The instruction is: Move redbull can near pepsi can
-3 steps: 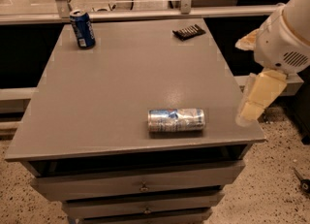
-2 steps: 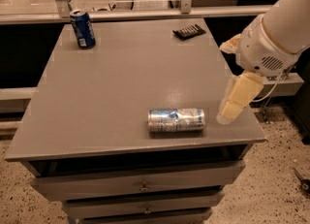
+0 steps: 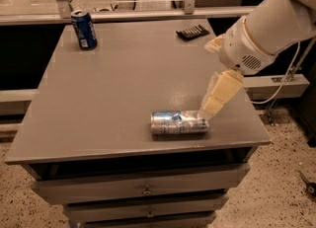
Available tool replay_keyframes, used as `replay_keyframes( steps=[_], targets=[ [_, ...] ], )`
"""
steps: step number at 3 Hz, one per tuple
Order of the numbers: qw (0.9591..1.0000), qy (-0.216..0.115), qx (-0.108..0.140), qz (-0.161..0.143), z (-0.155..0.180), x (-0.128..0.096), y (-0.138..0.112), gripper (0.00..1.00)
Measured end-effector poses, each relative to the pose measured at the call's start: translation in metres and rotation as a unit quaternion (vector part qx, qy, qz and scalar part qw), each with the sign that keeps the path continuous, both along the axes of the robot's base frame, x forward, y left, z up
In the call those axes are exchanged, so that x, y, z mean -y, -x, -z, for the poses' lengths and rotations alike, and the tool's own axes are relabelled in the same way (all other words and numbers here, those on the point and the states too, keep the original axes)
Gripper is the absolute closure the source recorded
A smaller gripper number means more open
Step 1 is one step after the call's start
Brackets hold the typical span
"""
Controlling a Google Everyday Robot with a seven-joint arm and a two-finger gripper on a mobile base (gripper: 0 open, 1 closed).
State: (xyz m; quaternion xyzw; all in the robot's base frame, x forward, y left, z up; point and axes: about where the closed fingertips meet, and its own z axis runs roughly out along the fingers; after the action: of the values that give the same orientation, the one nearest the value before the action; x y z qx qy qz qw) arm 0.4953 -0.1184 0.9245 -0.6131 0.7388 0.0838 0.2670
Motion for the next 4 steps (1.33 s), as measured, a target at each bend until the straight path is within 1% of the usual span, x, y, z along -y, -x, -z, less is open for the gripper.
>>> replay_keyframes(
  steps=[1,2,3,4],
  targets=[
    [0.9993,-0.033,0.011,-0.009,0.006,-0.019,-0.010,0.00],
    [0.9957,-0.081,0.033,-0.031,0.010,-0.061,-0.041,0.00],
    [0.9934,-0.101,0.028,-0.045,0.012,-0.088,-0.061,0.00],
    [0.9937,-0.092,-0.001,-0.063,0.011,-0.099,-0.057,0.00]
  ],
)
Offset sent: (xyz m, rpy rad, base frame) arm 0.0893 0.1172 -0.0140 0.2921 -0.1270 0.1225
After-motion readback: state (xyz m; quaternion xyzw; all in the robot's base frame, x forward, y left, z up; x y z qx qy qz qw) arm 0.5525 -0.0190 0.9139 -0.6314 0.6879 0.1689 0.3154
